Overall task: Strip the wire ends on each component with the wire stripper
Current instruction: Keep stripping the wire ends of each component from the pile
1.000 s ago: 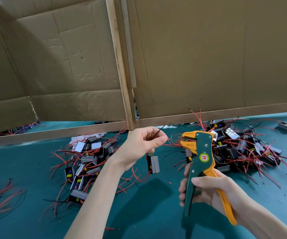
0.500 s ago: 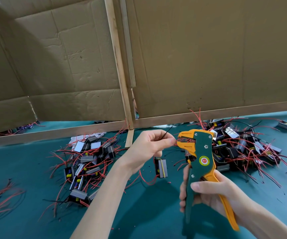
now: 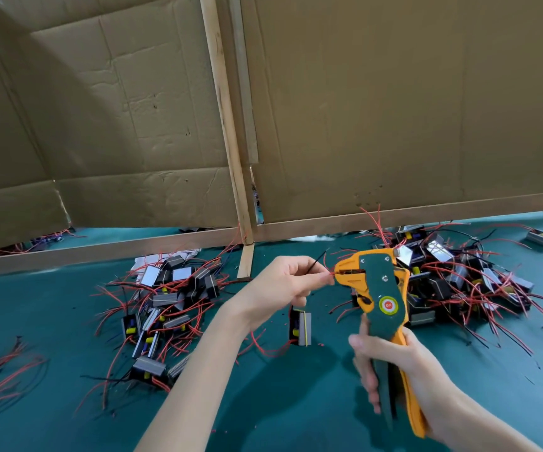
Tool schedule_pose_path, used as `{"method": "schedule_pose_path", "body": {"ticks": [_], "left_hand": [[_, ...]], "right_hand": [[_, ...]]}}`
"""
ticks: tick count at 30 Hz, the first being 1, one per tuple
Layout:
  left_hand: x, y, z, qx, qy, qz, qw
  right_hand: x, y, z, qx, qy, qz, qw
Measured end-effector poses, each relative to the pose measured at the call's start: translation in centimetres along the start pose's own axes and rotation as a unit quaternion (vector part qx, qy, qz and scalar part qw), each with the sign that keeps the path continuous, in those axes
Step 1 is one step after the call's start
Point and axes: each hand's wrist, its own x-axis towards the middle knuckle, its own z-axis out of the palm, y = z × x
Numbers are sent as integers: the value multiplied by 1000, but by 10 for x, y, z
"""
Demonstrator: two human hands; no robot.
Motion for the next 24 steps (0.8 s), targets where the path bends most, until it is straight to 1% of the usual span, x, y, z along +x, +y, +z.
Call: {"method": "schedule_pose_path", "body": {"ticks": [2,3,5,8,10,13,16,22,23,24], "left_hand": [[0,-2,-2,-1,6,-8,1000],[0,-2,-4,1,12,-9,1000],[0,-3,-8,10,28,-1,1000],[0,-3,-15,18,75,25,997],[0,-1,-18,54,112,53,991],[4,1,-18,125,185,104,969],[17,10,-3,149,236,145,949],[66,42,57,115,275,236,925],[73,45,67,115,264,247,925],[78,48,75,113,233,250,933]], "right_hand": [[3,-2,-4,64,-69,18,995],[5,-3,-6,79,-90,24,992],[8,-1,-10,92,-105,22,990],[13,0,-19,118,-88,29,989],[16,0,-22,121,-69,52,989],[19,1,-25,99,-33,94,990],[19,2,-26,91,-8,125,988],[20,-2,-29,132,7,164,977],[19,-3,-30,137,9,168,976],[19,-4,-31,139,14,170,976]]}}
